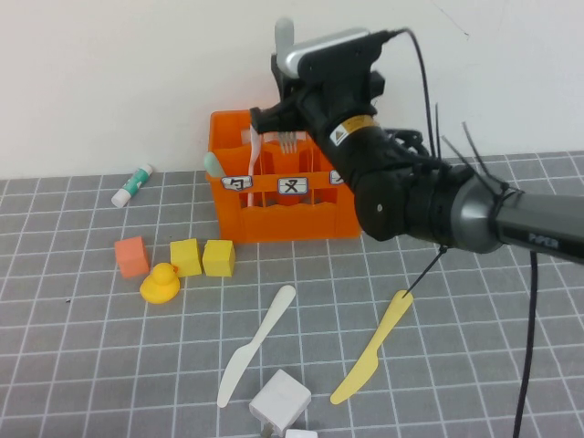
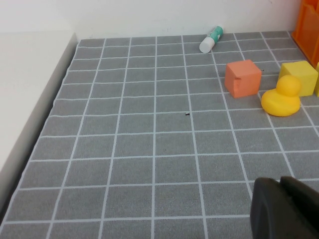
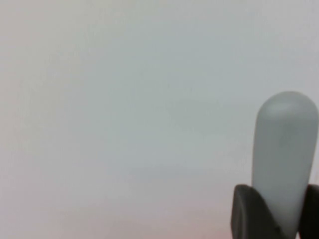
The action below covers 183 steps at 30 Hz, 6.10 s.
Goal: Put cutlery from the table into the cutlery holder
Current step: Place the fork on the box, then pick up the knife
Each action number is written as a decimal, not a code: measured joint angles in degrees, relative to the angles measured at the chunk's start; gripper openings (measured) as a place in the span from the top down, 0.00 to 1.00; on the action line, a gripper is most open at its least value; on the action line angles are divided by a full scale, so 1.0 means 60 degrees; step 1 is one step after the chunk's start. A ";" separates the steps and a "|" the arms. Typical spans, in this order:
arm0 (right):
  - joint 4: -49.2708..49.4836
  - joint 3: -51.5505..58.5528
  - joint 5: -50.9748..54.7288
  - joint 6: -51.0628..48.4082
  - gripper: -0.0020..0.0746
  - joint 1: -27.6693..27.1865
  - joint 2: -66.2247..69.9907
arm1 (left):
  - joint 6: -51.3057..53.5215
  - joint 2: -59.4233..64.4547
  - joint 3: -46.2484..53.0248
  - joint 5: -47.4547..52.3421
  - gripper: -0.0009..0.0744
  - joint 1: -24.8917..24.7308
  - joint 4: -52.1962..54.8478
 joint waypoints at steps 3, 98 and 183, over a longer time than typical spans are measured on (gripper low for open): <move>-0.0023 -0.0036 0.0384 0.0740 0.73 -0.0030 0.0207 | 0.0000 0.0000 0.0000 0.0000 0.99 0.0000 0.0000; -0.1744 -0.5840 1.7442 -1.5834 0.62 0.1117 0.3240 | 0.0007 0.0000 0.0000 0.0000 0.99 0.0000 0.0000; -0.2219 -0.5601 1.7777 -0.7676 0.77 0.1302 0.3162 | 0.0013 0.0000 0.0000 0.0000 0.99 0.0000 0.0000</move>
